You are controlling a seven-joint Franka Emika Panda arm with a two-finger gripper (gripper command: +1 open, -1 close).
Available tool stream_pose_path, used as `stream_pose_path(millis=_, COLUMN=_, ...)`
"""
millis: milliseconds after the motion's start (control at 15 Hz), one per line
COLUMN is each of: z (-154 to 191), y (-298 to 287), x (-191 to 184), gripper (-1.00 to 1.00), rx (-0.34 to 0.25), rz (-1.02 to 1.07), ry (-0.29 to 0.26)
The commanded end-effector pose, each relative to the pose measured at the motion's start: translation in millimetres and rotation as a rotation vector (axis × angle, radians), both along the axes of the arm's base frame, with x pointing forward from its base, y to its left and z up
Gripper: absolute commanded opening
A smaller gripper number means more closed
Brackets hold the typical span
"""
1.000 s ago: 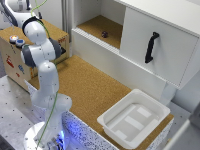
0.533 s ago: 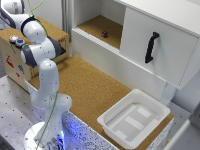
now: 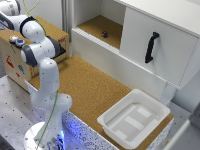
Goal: Turn off the red led light
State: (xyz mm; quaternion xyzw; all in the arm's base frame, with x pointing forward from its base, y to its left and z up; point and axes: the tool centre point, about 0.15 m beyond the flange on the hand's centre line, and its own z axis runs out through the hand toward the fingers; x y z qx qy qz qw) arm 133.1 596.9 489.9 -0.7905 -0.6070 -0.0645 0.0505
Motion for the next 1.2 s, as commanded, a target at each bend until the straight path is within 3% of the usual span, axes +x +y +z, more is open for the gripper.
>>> stream_pose_path(millis=0, z=-16.7, y=21.5, x=17.7, gripper=-1.0, rx=-0.101, rz=-0.004, ry=-0.003)
stream_pose_path(millis=400, z=-35.9, y=29.2, x=33.4, gripper=-1.0, rx=-0.123, rz=-0.051, ry=-0.021)
stream_pose_path(millis=533, z=-46.7, y=32.2, x=30.0, gripper=-1.0, rx=-0.157, rz=-0.032, ry=-0.023)
stream_pose_path(millis=733, z=-63.6, y=30.2, x=30.2, gripper=-1.0, rx=-0.184, rz=-0.023, ry=0.015)
stream_pose_path(millis=800, z=-56.5, y=26.7, x=32.2, gripper=-1.0, rx=-0.169, rz=-0.039, ry=0.005)
stream_pose_path(millis=1000, z=14.4, y=10.7, x=34.2, gripper=-1.0, rx=-0.065, rz=-0.074, ry=-0.026)
stream_pose_path(millis=1067, z=34.7, y=6.5, x=34.1, gripper=1.0, rx=-0.045, rz=-0.077, ry=-0.049)
stream_pose_path(millis=1133, z=57.7, y=-1.6, x=37.8, gripper=1.0, rx=0.003, rz=-0.104, ry=-0.055)
